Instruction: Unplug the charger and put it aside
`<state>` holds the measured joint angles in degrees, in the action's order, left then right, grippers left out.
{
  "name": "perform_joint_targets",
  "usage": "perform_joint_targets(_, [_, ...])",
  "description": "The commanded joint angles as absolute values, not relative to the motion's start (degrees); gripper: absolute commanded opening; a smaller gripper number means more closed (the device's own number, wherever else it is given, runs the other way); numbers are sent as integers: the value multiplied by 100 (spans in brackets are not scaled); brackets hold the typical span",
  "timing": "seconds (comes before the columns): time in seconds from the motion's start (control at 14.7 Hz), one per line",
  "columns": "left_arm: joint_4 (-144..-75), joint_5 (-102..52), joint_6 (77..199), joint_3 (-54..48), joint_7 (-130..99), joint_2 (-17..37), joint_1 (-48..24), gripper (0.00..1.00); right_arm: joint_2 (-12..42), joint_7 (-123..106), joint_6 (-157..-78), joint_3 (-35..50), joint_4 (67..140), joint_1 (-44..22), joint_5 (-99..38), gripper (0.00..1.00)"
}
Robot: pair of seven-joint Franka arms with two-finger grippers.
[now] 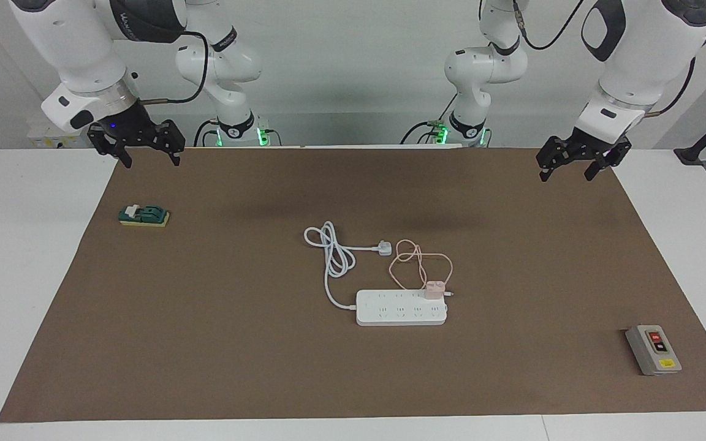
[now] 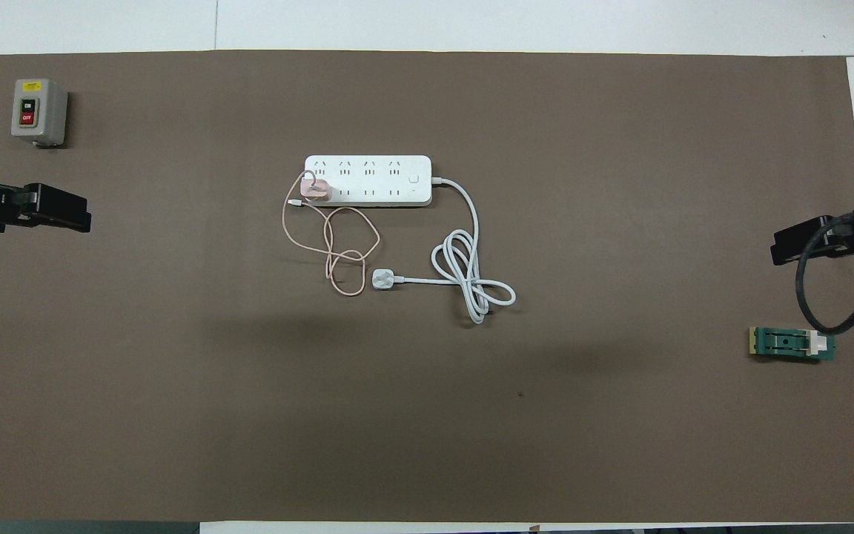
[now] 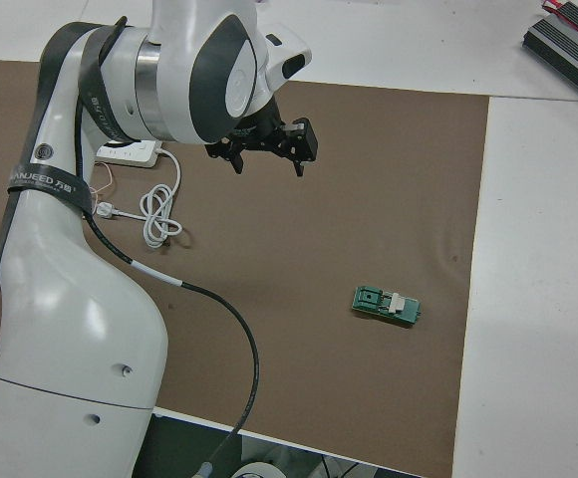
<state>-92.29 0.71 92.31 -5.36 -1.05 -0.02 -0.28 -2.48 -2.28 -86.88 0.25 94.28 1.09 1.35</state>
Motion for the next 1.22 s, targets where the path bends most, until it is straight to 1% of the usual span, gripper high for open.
perform_joint_targets(0.0, [-9369,114,9334,-615,-123,-114,53,100,-229,393,-8902,114,9536,71,44,100])
perform_joint_targets(0.27, [-9360,114,9255,-606,-132,-132,88,100,288,1491,-9306,114,9475,-298,-9,100])
perform_joint_targets(0.54, [-9465,114,9106,-615,-220,-176,44,100,903,3098,-9895,114,9309,-710,-781,100])
perform_joint_targets(0.75, [-9475,114,9132,-615,-385,-193,44,100,1536,4706,-10106,106,8817,-1115,-1176,100])
perform_joint_targets(0.95, [-9483,114,9246,-624,-1201,-158,-113,100,1844,5867,-10450,106,8702,-1353,-1800,100])
perform_joint_targets(1.02, [-9475,114,9272,-624,-1709,-115,-132,100,2072,6315,-10485,105,8510,-1458,-1924,100])
perform_joint_targets(1.15, [-9466,44,9342,-624,-2449,-27,-263,100,2651,7176,-10503,114,7835,-1625,-2003,100])
